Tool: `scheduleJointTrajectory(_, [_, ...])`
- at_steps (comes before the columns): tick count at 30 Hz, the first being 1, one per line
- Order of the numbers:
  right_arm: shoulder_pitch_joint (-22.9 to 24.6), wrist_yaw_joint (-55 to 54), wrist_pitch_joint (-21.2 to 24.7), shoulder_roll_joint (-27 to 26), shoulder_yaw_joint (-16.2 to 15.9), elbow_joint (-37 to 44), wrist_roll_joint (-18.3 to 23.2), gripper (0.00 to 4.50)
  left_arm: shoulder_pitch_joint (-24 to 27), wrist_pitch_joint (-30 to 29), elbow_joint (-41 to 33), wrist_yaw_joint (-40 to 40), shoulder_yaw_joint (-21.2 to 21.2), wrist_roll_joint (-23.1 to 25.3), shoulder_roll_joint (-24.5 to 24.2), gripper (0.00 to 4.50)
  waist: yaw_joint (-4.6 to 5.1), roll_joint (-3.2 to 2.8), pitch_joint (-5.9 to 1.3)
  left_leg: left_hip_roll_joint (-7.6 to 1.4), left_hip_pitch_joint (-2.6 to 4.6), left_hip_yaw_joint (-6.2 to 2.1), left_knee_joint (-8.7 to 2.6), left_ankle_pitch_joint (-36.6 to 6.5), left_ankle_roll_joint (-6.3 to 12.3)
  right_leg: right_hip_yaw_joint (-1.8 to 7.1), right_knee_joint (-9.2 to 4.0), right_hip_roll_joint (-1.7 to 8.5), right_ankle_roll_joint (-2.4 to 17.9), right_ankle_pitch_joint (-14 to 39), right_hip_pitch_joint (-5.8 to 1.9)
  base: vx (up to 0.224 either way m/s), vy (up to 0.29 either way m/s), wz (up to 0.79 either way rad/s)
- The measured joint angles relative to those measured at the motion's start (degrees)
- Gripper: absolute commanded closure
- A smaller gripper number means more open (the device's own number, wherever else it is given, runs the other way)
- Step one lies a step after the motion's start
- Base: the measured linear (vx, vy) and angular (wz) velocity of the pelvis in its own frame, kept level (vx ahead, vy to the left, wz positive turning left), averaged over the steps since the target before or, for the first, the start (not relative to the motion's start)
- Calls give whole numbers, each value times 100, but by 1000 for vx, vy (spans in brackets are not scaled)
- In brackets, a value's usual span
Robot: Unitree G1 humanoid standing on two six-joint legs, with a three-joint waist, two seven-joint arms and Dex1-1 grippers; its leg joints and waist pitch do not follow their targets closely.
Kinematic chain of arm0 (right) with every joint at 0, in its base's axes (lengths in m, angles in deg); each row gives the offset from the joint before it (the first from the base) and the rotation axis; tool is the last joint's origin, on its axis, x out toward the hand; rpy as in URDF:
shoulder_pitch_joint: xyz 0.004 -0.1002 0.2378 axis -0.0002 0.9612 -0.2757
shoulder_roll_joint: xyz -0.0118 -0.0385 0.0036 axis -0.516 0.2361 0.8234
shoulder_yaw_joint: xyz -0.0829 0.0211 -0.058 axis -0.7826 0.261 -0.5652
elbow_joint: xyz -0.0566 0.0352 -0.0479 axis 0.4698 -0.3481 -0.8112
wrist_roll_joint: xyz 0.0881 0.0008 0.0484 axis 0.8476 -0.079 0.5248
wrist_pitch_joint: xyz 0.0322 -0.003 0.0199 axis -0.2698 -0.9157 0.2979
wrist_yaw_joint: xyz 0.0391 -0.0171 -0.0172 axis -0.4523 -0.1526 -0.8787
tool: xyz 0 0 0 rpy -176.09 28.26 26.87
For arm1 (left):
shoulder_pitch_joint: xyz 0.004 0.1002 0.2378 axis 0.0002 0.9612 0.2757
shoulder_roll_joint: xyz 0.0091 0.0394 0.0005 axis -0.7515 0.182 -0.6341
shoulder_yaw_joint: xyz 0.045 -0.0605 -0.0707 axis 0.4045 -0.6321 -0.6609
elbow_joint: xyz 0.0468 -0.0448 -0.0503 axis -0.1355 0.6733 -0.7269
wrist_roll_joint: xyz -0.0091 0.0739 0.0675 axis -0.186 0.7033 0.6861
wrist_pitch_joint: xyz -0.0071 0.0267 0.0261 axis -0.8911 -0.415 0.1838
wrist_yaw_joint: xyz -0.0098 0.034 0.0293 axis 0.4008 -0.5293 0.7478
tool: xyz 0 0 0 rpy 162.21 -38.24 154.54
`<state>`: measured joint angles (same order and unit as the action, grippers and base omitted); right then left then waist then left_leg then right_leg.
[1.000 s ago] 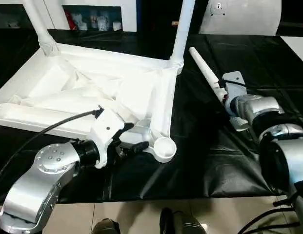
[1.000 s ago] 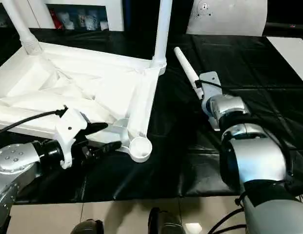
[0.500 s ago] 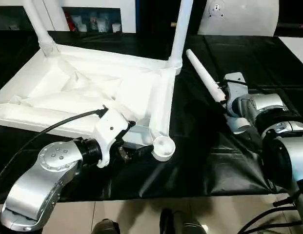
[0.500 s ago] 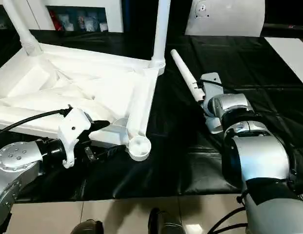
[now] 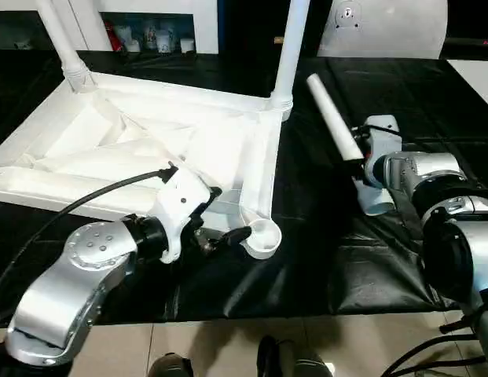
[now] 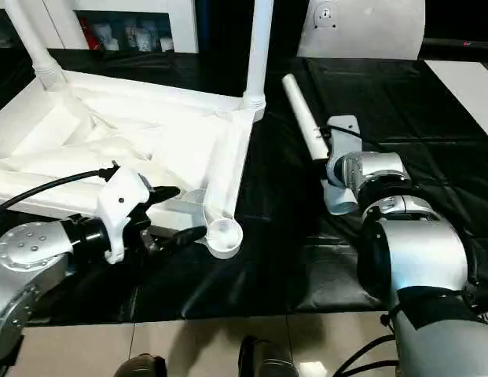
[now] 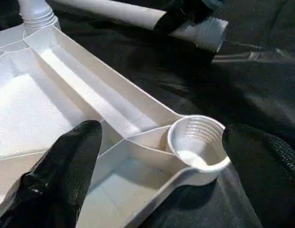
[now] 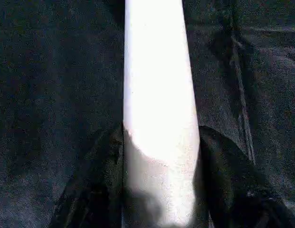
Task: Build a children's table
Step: Pick table leg
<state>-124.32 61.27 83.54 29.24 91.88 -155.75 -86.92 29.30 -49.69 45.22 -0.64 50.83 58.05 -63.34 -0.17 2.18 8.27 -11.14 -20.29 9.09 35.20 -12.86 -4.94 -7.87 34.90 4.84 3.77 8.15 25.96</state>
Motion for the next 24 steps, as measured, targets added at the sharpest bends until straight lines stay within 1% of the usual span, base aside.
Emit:
scheduleJointTrajectory(1, [13,-33,-35,1,74,0,41,260,-1,8,22,-18,6,2,21,0,-1,4,-2,0,0,1,0,0,0,0,1,0,-1,0,0,0,0,0])
scheduleJointTrajectory(3, [56,-116,-124,2,305,1,236,262,-2,16,49,-101,15,13,89,0,-1,41,-12,-1,1,11,2,0,0,0,7,0,-1,3,1,0,0,0])
scheduleJointTrajectory(5, [76,-178,-226,3,479,2,384,264,-3,50,93,-196,17,16,180,0,1,62,-18,-3,-1,15,12,0,0,0,9,0,-1,3,1,0,0,0])
scheduleJointTrajectory(8, [178,-264,-575,-16,705,65,596,265,-7,141,173,-309,16,32,270,0,-5,81,-30,-6,-6,17,29,-1,1,0,16,1,0,2,1,0,0,0])
scheduleJointTrajectory(9, [270,-346,-838,-64,814,129,688,265,-29,215,261,-350,13,69,306,0,-7,85,-39,-9,-6,18,38,-1,1,-1,23,1,1,1,1,0,0,0])
scheduleJointTrajectory(10, [297,-396,-956,-98,871,159,715,265,-44,236,301,-378,9,85,318,0,-6,85,-39,-11,-9,18,47,-2,2,-1,28,1,1,1,1,0,0,0])
scheduleJointTrajectory(13, [356,-644,-1498,-253,1110,330,921,265,-174,346,513,-478,-17,115,408,0,2,71,-46,-20,-13,17,83,-1,1,-2,48,-1,2,0,2,0,0,0])
scheduleJointTrajectory(16, [406,-685,-1835,-294,1326,595,1143,265,-218,397,591,-506,-44,116,430,0,-11,59,-58,-29,-16,15,111,-1,1,-2,66,-9,-3,1,2,0,0,0])
scheduleJointTrajectory(18, [526,-546,-2115,-395,1440,959,1315,265,-312,397,761,-613,-150,98,580,0,-14,63,-61,-33,-19,13,132,-1,-1,-1,79,-12,-6,0,2,0,0,0])
scheduleJointTrajectory(21, [727,-218,-2308,-572,1453,1547,1485,265,-478,390,916,-704,-293,30,706,0,-6,77,-74,-53,-24,8,147,7,-15,-1,79,-34,-4,-4,2,0,0,0])
scheduleJointTrajectory(23, [891,18,-2309,-656,1434,1962,1595,265,-504,391,990,-703,-366,-48,751,0,-18,82,-93,-58,-25,1,147,12,-23,-3,80,-43,-1,-6,1,0,0,0])
scheduleJointTrajectory(24, [1104,258,-2236,-756,1409,2457,1737,265,-531,394,1093,-699,-402,-103,770,0,-35,65,-112,-61,-28,-5,146,13,-24,-7,78,-48,-1,-6,1,0,0,0])
